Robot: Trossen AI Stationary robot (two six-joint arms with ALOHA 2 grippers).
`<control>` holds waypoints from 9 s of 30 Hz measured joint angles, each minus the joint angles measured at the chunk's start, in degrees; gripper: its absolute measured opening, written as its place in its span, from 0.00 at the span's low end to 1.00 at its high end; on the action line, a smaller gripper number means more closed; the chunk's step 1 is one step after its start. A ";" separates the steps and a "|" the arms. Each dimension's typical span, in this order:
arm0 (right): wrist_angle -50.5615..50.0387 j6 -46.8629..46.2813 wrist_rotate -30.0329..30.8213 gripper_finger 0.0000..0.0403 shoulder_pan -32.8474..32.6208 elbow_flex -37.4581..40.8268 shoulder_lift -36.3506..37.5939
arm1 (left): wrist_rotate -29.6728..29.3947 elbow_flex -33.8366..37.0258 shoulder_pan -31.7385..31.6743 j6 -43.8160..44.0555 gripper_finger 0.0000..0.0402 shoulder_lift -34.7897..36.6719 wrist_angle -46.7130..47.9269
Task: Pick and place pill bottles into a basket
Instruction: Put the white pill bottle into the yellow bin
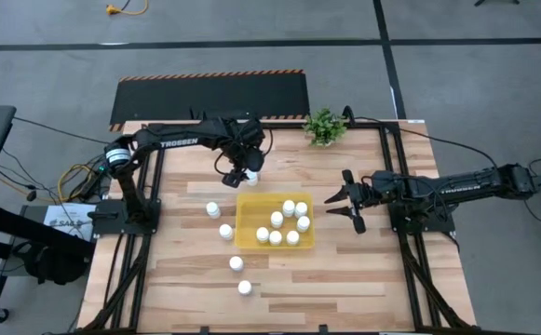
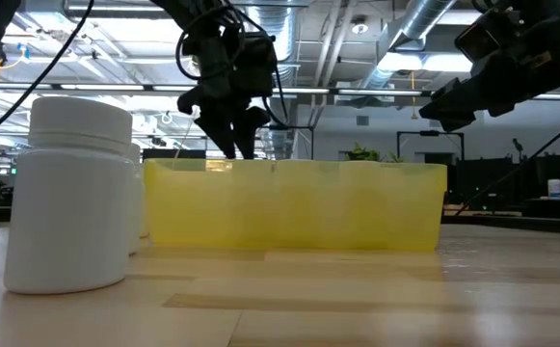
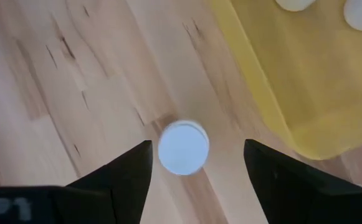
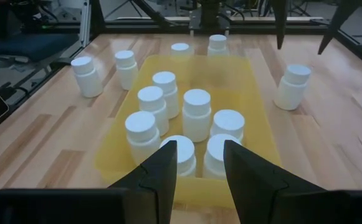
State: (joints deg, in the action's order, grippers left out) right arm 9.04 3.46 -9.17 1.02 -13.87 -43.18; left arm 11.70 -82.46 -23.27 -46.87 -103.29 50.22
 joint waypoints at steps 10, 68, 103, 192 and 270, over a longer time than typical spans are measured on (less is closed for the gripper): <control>0.00 -0.32 -0.02 0.31 0.00 0.00 0.00 | -1.61 0.12 0.15 0.23 0.60 -0.36 -1.13; -1.29 1.53 -2.91 0.31 4.02 0.00 0.00 | -1.94 2.17 -1.33 0.48 0.60 -5.64 -3.52; -1.33 1.55 -2.73 0.31 4.02 0.00 0.00 | -1.92 2.12 -1.30 0.04 0.46 -5.62 -4.46; -3.91 -0.49 -2.89 0.31 -5.42 -0.04 0.01 | -2.27 -11.21 17.14 6.58 0.39 -7.75 2.01; -0.60 -7.76 0.58 0.31 -5.38 0.00 0.02 | -11.13 -17.00 18.40 10.99 0.66 2.85 22.95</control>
State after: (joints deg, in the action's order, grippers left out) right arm 8.44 -4.29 -8.59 -4.36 -13.87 -43.16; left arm 0.58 -99.46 -4.87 -35.88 -100.43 73.17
